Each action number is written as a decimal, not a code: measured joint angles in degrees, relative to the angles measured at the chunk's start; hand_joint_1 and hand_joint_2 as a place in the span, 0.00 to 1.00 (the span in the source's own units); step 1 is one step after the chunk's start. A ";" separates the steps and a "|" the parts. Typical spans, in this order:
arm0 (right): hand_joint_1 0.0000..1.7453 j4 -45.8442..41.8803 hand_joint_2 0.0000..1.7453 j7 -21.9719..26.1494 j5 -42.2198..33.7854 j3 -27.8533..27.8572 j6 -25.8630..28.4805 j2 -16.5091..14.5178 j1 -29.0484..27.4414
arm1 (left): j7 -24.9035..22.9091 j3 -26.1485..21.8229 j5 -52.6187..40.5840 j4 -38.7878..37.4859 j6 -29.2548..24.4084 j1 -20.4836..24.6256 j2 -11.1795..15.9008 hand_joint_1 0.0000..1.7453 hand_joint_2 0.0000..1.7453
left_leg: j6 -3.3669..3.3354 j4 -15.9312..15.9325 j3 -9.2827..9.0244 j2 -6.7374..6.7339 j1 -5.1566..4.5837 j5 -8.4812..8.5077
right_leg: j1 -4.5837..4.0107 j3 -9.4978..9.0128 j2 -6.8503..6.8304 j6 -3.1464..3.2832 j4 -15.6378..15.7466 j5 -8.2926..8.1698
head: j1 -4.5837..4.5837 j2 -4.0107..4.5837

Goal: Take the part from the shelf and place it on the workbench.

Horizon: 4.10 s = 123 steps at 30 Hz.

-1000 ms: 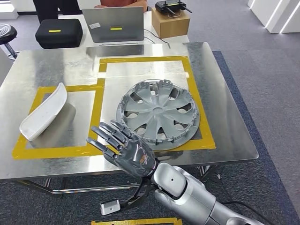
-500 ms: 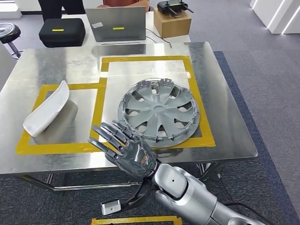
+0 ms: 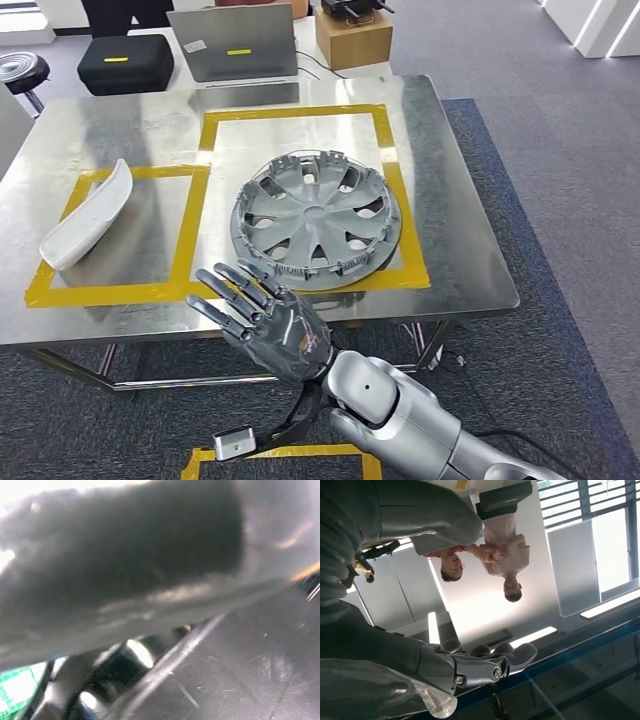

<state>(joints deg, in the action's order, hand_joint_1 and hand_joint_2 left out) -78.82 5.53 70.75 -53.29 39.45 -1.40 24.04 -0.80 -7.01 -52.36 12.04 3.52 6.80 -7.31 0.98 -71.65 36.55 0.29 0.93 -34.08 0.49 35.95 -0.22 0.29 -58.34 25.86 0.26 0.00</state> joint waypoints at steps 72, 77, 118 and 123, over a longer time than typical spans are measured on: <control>0.00 52.50 1.00 2.53 -6.12 60.41 -0.70 -9.64 -25.79 | -4.11 -7.13 7.19 -0.57 -10.16 -5.04 -1.37 0.00 0.00 | -2.86 15.47 -7.09 -0.49 -0.62 5.80 | 0.10 1.27 -0.03 -2.99 -6.14 6.72 | -0.58 0.00; 0.00 61.65 1.00 -4.57 -12.06 68.38 -9.71 -8.93 -25.10 | -3.12 -9.42 9.07 -0.58 -11.70 -5.16 -1.39 0.00 0.00 | -3.43 14.85 -3.61 -0.56 -1.50 8.19 | -0.03 -0.74 0.02 -2.48 -12.08 8.00 | -0.85 0.00; 0.00 67.84 0.00 -4.03 -15.22 76.46 -19.74 -8.19 -23.03 | -1.26 -14.42 11.03 -0.93 -15.61 -6.09 -3.02 0.00 0.00 | -0.73 12.30 0.17 -0.87 -1.02 9.17 | -0.09 -11.31 -0.15 -0.12 4.45 5.67 | -0.96 0.00; 0.00 67.90 0.00 -4.04 -15.21 76.48 -19.79 -8.26 -23.17 | -1.30 -14.42 11.03 -0.96 -15.61 -6.25 -2.94 0.00 0.00 | -0.07 -2.13 0.91 -0.73 -0.86 -0.56 | -0.32 -6.66 -0.52 0.60 3.52 2.08 | -0.38 0.00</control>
<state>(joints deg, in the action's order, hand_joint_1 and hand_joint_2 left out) -10.92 1.49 55.54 23.20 19.65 -9.66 0.87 -2.10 -21.43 -41.33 11.08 -12.09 0.54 -10.25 0.91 -73.77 37.46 -0.44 0.07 -34.64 0.17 29.29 -0.73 0.90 -54.82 27.95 -0.12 0.00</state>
